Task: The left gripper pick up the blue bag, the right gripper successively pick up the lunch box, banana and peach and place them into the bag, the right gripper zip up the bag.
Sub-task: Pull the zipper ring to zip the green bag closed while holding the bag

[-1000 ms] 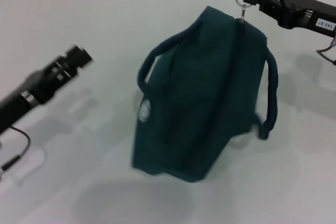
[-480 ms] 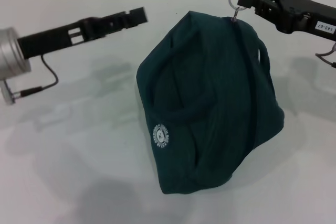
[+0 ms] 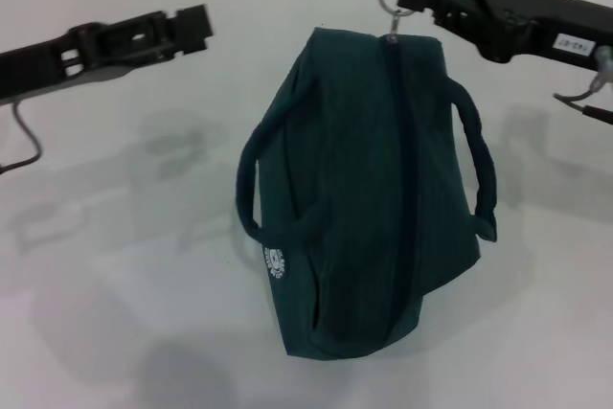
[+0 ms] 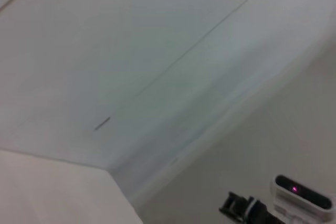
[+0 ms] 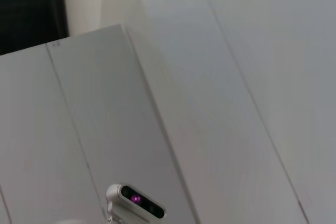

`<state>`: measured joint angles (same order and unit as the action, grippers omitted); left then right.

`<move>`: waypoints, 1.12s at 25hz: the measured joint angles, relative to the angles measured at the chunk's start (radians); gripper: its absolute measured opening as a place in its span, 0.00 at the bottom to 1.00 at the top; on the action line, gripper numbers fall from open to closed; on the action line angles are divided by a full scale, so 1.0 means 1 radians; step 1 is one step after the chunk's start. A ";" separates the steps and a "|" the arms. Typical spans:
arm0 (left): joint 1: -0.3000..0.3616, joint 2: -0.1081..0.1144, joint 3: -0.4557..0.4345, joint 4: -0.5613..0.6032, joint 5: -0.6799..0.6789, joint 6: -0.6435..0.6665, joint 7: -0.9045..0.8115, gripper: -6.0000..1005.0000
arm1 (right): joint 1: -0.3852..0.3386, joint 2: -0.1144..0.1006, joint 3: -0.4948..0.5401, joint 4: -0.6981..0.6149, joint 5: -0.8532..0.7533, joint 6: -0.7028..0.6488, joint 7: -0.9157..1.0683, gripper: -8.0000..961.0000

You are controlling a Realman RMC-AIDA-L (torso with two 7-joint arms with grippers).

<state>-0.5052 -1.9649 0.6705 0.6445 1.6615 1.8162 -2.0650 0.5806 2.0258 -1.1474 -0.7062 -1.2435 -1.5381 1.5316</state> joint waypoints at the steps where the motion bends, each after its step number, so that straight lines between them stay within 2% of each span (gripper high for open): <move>1: 0.011 0.000 -0.001 0.017 -0.001 0.015 -0.016 0.87 | 0.000 0.000 -0.010 -0.003 0.009 0.004 0.000 0.03; 5: 0.042 0.000 0.000 0.055 -0.001 0.053 -0.053 0.87 | -0.011 0.001 -0.051 -0.028 0.038 0.014 -0.007 0.03; 11: 0.047 -0.007 0.005 0.058 0.004 0.069 -0.059 0.86 | -0.109 0.002 -0.138 -0.160 0.068 0.086 -0.018 0.03; 14: 0.044 -0.010 0.022 0.058 0.005 0.071 -0.060 0.86 | -0.140 -0.003 -0.138 -0.182 0.075 0.116 -0.030 0.03; 17: 0.036 -0.014 0.047 0.059 0.004 0.072 -0.060 0.85 | -0.156 -0.008 -0.134 -0.181 0.089 0.121 -0.034 0.03; 28: -0.006 -0.016 0.137 0.061 0.002 0.089 -0.061 0.84 | -0.176 -0.004 -0.142 -0.179 0.094 0.138 -0.055 0.03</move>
<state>-0.5111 -1.9806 0.8073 0.7057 1.6633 1.9055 -2.1259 0.4049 2.0218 -1.2893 -0.8854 -1.1492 -1.4005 1.4767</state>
